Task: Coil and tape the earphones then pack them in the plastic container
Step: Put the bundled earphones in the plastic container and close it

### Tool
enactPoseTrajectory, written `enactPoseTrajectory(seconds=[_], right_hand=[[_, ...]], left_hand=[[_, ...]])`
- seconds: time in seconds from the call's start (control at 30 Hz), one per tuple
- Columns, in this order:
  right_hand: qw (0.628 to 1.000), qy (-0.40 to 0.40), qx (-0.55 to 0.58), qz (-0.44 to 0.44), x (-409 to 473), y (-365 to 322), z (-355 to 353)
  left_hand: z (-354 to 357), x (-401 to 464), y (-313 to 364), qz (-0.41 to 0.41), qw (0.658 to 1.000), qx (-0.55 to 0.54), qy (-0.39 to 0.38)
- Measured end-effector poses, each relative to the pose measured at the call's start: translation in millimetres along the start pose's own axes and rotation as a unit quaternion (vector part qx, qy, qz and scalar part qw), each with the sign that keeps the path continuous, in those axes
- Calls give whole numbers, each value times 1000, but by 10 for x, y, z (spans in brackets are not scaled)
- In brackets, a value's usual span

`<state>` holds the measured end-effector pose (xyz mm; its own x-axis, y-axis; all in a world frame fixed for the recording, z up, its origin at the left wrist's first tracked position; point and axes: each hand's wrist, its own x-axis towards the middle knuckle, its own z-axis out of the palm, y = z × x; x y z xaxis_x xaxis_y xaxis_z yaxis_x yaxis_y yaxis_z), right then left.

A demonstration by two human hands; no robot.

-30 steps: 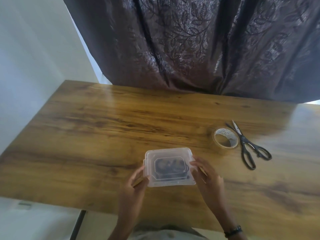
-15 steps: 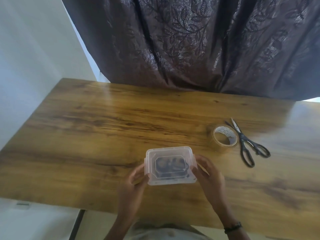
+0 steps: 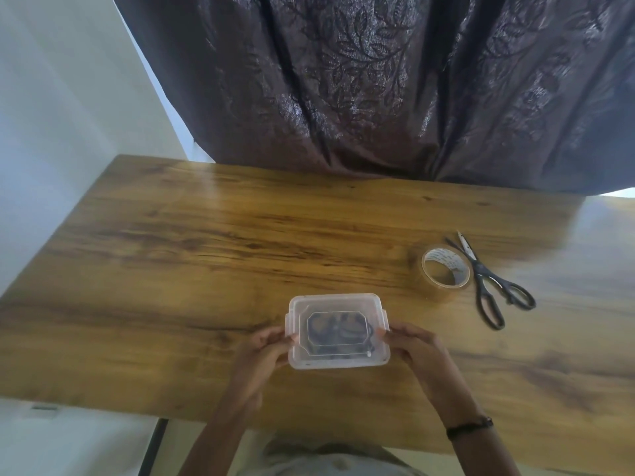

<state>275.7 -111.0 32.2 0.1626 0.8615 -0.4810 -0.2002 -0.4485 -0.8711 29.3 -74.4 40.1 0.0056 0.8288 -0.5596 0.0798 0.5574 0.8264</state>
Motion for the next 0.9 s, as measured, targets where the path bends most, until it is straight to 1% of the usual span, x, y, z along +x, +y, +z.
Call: enactPoseTrajectory(seconds=[0.23,0.3,0.33,0.37,0.4,0.43,0.47,0.5,0.57,0.67,0.7,0.8,0.83,0.9], right_hand=[[999,-22,15,26,35,11,-34],[999,-31,23,29,33,37,-49],[999,-31,21,30,23,41,-54],[999,-31,18,32,15,40,-58],[999,-29,18,38,6,38,-59],[999,-26,17,44,1,34,-59],[998,-22,18,52,-11,21,-55],[998,-22,15,57,-16,0,-54],[997,-31,9,72,-6,-44,-63],[993,-52,-3,103,2,-117,-68],[992,-64,-13,109,4,-121,-79],[989,-91,-38,111,-12,-134,-96],[990,-90,-45,101,-3,-130,-98],[993,-61,-77,71,18,-123,-89]], left_hand=[[-42,55,23,-26,999,-2,-24],[-46,73,-15,-10,999,37,-19],[-41,79,-46,21,996,84,2],[-26,70,-58,83,985,145,39],[-2,59,-60,176,959,207,73],[39,58,-67,272,922,263,80],[108,75,-85,343,883,313,64],[198,86,-91,384,850,360,36],[369,122,-136,397,803,444,-24],[489,176,-217,403,753,519,-44],[496,177,-221,403,742,533,-48],[492,194,-241,406,725,554,-39],[490,194,-244,410,721,558,-33],[499,187,-239,413,717,561,-25]])
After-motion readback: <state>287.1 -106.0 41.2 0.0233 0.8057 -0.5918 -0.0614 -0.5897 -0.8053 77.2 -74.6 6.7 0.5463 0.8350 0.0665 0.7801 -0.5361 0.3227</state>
